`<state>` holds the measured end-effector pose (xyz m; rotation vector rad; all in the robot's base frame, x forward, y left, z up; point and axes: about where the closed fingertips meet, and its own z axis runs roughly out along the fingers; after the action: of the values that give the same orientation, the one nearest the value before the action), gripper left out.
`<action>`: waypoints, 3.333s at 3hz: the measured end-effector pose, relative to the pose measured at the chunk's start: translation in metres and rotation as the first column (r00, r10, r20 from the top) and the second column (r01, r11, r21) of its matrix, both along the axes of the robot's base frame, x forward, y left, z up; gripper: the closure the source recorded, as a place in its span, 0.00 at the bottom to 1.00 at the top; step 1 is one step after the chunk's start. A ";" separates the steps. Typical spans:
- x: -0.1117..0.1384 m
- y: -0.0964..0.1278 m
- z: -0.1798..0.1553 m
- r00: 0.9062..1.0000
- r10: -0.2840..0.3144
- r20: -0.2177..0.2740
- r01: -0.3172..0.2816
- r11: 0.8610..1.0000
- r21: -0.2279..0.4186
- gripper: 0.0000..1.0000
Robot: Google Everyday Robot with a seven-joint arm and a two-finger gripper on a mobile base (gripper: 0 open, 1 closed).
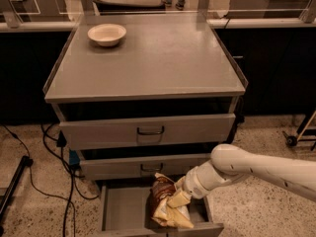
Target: Place brown chip bag into bottom drawer
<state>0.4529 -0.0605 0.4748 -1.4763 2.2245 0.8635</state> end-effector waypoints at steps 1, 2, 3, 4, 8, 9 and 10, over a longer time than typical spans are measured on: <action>0.002 -0.004 -0.003 1.000 -0.012 0.025 0.013 1.000 -0.028 1.00; 0.009 -0.023 -0.031 0.998 -0.020 0.067 0.024 0.998 -0.056 1.00; 0.017 -0.039 -0.068 0.997 -0.008 0.079 0.011 0.999 -0.031 1.00; 0.028 -0.045 -0.119 0.999 0.033 0.043 -0.033 0.999 0.009 1.00; 0.049 -0.027 -0.184 0.984 0.099 0.146 -0.107 0.993 0.045 1.00; 0.062 -0.019 -0.192 0.968 0.110 0.225 -0.123 0.992 0.041 1.00; 0.062 -0.019 -0.192 0.968 0.110 0.225 -0.123 0.992 0.041 1.00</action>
Offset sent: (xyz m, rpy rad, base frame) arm 0.0183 -0.0483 -0.0702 -0.0923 -0.1199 -0.0337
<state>0.5150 -0.0792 0.2831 -1.6060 1.9545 0.7463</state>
